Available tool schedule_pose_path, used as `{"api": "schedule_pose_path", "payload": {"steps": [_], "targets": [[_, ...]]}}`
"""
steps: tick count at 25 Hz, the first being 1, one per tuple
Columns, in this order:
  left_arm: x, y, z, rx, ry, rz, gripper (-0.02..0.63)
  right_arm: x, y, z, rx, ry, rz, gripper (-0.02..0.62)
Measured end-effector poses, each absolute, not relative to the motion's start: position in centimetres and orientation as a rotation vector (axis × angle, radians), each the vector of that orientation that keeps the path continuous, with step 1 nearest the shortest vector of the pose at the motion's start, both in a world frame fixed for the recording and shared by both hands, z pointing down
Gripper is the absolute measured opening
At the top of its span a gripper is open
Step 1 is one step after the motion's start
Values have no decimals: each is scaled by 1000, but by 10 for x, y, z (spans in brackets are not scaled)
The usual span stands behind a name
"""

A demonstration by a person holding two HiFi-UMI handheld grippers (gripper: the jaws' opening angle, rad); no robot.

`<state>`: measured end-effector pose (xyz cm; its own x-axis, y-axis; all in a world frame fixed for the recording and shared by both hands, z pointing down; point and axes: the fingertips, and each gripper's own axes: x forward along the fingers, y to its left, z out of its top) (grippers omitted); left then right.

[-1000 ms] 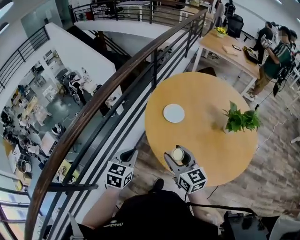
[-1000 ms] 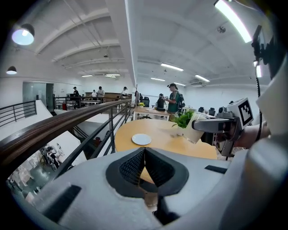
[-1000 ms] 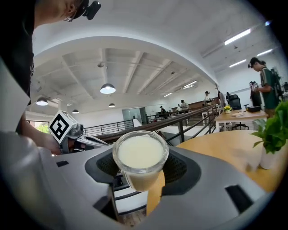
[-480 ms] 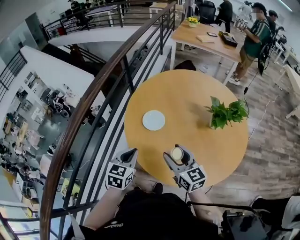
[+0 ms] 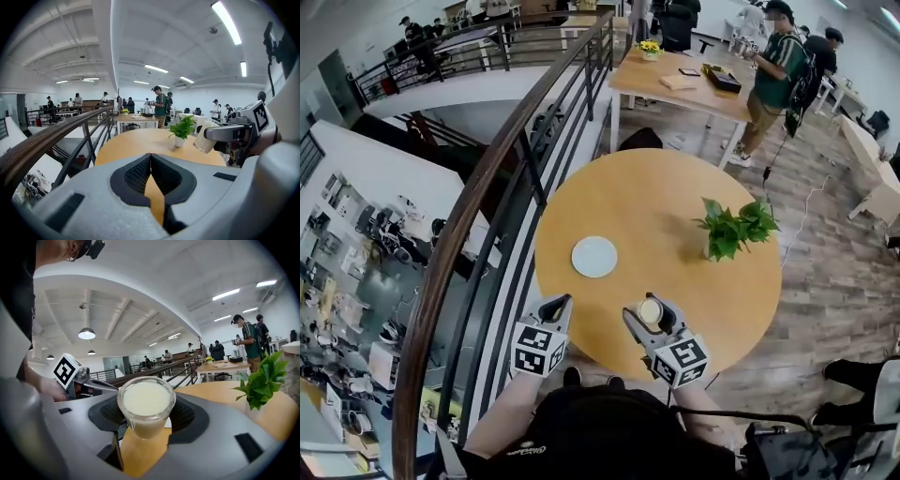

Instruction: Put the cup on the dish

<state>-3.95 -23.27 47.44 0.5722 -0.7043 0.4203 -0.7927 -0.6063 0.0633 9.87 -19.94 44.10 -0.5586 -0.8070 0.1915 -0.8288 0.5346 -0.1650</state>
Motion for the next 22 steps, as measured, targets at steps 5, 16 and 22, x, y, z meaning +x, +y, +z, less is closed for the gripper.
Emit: {"api": "schedule_pose_path", "payload": {"steps": [5, 16, 22], "targets": [[-53, -250, 474, 2582, -1224, 518, 9, 75, -217, 432, 1432, -2666, 323, 255], [-85, -260, 502, 2535, -1196, 571, 8, 38, -232, 455, 1369, -2639, 361, 255], [-88, -257, 521, 2505, -1154, 632, 8, 31, -236, 473, 1336, -2590, 406, 255]]}}
